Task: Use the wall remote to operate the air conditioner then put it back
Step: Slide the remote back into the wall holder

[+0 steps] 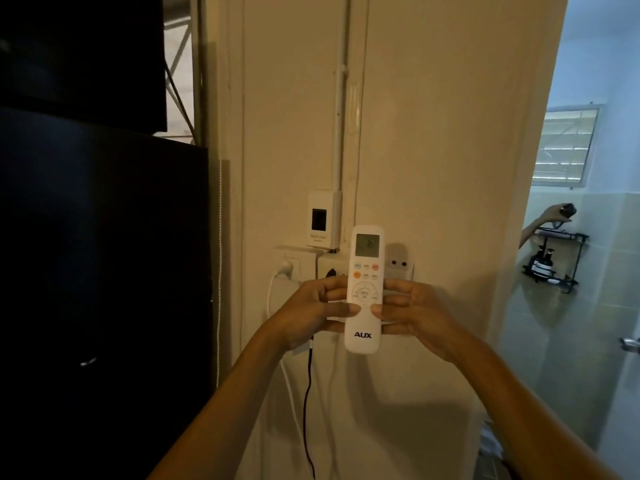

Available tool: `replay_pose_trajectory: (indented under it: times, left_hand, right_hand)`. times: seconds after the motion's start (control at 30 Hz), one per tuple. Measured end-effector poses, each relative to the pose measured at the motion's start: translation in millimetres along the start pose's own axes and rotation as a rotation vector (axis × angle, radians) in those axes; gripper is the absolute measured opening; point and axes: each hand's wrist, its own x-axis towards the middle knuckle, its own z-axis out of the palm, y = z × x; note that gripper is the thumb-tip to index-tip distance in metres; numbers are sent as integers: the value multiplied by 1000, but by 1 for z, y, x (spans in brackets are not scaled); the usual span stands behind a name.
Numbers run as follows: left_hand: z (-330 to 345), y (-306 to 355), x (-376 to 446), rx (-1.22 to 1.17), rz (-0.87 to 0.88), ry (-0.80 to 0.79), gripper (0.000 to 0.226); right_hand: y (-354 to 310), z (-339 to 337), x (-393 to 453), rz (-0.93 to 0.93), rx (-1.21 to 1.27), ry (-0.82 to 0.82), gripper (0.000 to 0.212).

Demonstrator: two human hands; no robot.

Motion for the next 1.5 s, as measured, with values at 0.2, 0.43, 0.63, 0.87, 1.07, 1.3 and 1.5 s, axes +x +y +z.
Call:
replay_pose_trajectory:
  times: [0.2, 0.43, 0.63, 0.87, 1.07, 1.3, 1.5]
  left_hand:
    - [13, -22, 47, -20, -41, -25, 43]
    - [27, -37, 86, -48, -9, -31, 46]
    - [37, -40, 108, -83, 7, -63, 42]
    - [48, -47, 124, -64, 104, 135, 34]
    - [78, -82, 125, 179, 289, 542, 37]
    - [104, -107, 140, 480, 386, 707, 70]
    - [113, -110, 154, 568, 322, 740, 79]
  right_hand:
    - [22, -38, 24, 41, -16, 7, 39]
    - [32, -68, 44, -4, -116, 86, 44]
    - [28, -87, 53, 11, -134, 98, 41]
    - [19, -113, 61, -21, -193, 205, 45]
    - [-7, -121, 77, -102, -274, 308, 51]
    - [-18, -106, 102, -163, -271, 407, 53]
    - [-12, -97, 106, -177, -353, 468, 51]
